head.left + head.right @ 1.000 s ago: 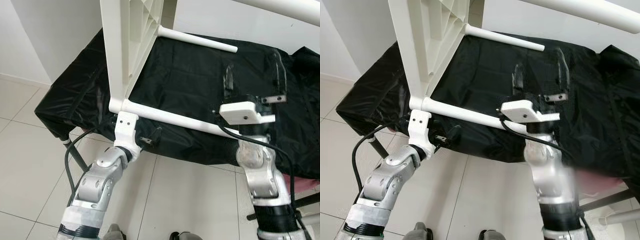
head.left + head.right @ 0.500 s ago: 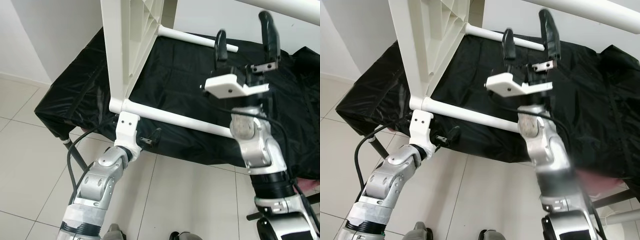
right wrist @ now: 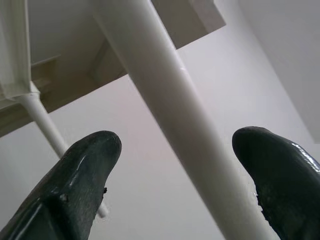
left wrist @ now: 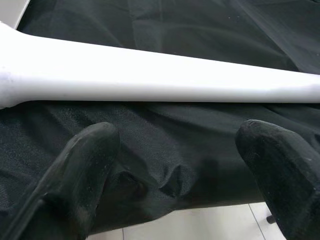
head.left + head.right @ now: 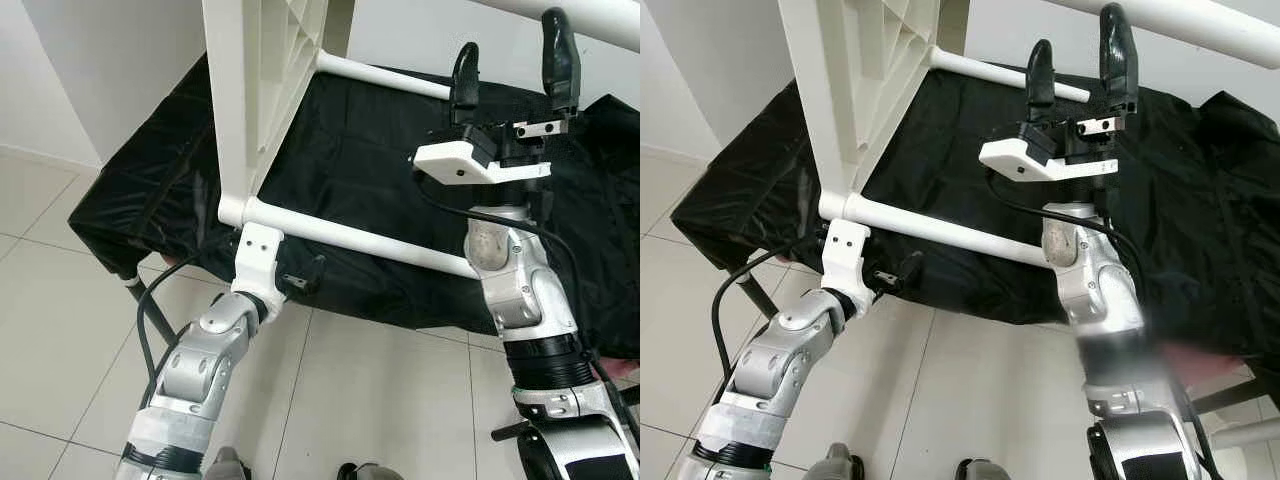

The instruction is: Building children table

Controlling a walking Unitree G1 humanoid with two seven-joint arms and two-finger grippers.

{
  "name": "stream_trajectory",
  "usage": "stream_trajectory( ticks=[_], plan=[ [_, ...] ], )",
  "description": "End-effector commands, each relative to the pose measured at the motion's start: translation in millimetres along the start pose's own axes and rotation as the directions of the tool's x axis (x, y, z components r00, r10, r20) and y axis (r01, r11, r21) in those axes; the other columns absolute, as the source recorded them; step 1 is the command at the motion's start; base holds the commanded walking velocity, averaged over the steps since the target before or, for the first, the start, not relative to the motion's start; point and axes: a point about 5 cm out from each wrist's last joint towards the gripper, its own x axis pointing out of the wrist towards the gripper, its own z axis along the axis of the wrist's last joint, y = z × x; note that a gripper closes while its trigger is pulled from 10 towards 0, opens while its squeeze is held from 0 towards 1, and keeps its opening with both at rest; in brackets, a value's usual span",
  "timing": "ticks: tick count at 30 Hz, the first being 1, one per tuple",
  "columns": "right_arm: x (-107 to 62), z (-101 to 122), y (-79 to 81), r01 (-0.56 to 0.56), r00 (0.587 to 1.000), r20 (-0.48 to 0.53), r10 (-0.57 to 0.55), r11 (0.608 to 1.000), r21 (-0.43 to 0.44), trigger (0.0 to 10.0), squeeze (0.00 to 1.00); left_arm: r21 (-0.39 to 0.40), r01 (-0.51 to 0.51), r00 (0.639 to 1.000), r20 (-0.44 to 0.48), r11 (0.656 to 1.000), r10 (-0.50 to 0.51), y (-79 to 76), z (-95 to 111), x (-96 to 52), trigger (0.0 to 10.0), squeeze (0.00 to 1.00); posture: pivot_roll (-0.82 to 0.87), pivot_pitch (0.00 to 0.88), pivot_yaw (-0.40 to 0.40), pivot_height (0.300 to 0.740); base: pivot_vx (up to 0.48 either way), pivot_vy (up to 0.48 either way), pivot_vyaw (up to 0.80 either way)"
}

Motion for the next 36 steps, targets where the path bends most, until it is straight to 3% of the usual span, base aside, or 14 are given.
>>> stream_trajectory(
  ticks=[1, 7, 10, 12, 16, 19, 23, 26, 27, 30, 36],
  plan=[
    [-5.6, 3, -1.1, 0.016, 0.999, 0.034, -0.015, 1.0, -0.017, 10.0, 0.0, 0.004, -0.003, 1.0, -0.022, 1.0, 0.003, -1.2, -8, -0.4, 10.0, 0.0, 0.09, 0.11, -0.092, 0.74, 0.0, 0.0, 0.0],
    [-7.4, 7, -2.8, 0.039, 0.998, 0.048, -0.038, 0.999, -0.018, 10.0, 0.0, -0.022, -0.01, 1.0, -0.021, 1.0, 0.009, 0.9, -9, 2.2, 10.0, 0.0, 0.09, 0.111, -0.095, 0.74, 0.0, 0.0, 0.0],
    [-5.0, 12, -7.1, 0.068, 0.995, 0.079, -0.066, 0.998, -0.018, 10.0, 0.0, -0.164, -0.031, 1.0, 0.001, 0.986, 0.031, 7.4, -1, 10.6, 10.0, 0.0, 0.09, 0.114, -0.094, 0.74, 0.0, 0.0, 0.0],
    [-5.0, 12, -7.1, 0.068, 0.995, 0.079, -0.066, 0.998, -0.018, 10.0, 0.0, -0.164, -0.031, 1.0, 0.001, 0.986, 0.031, 7.4, -1, 10.6, 10.0, 0.0, 0.09, 0.114, -0.094, 0.74, 0.0, 0.0, 0.0],
    [-5.9, 13, -10.8, 0.086, 0.992, 0.098, -0.083, 0.996, -0.032, 10.0, 0.0, -0.309, -0.069, 0.997, -0.002, 0.949, 0.072, 16.1, 3, 19.0, 10.0, 0.0, 0.08, 0.115, -0.09, 0.74, 0.0, 0.0, 0.0],
    [-6.0, 13, -11.6, 0.091, 0.991, 0.103, -0.086, 0.995, -0.036, 10.0, 0.0, -0.341, -0.08, 0.997, -0.006, 0.937, 0.083, 18.1, 2, 20.6, 10.0, 0.0, 0.08, 0.116, -0.09, 0.74, 0.0, 0.0, 0.0],
    [-3.6, 13, -15.7, 0.114, 0.988, 0.109, -0.108, 0.992, -0.055, 10.0, 0.0, -0.461, -0.122, 0.992, -0.051, 0.879, 0.111, 24.6, 0, 31.8, 10.0, 0.0, 0.08, 0.118, -0.082, 0.74, 0.0, 0.0, 0.0],
    [-2.7, 13, -16.6, 0.12, 0.988, 0.109, -0.113, 0.991, -0.06, 10.0, 0.0, -0.479, -0.132, 0.991, -0.064, 0.868, 0.116, 25.7, -1, 34.7, 10.0, 0.0, 0.08, 0.118, -0.078, 0.74, 0.0, 0.0, 0.0],
    [-0.5, 13, -18.8, 0.134, 0.986, 0.108, -0.126, 0.989, -0.07, 10.0, 0.0, -0.528, -0.161, 0.987, -0.087, 0.834, 0.135, 28.1, -2, 41.6, 10.0, 0.0, 0.07, 0.118, -0.074, 0.74, 0.0, 0.0, 0.0],
    [0.9, 13, -19.9, 0.14, 0.986, 0.106, -0.131, 0.987, -0.08, 10.0, 0.0, -0.563, -0.162, 0.987, -0.079, 0.81, 0.143, 28.5, 2, 46.7, 10.0, 0.0, 0.07, 0.117, -0.071, 0.74, 0.0, 0.0, 0.0],
    [4.9, 13, -23.3, 0.158, 0.984, 0.097, -0.149, 0.983, -0.095, 10.0, 0.0, -0.604, -0.129, 0.991, -0.044, 0.787, 0.129, 23.7, 16, 56.0, 10.0, 0.0, 0.07, 0.116, -0.064, 0.74, 0.0, 0.0, 0.0]
  ],
)
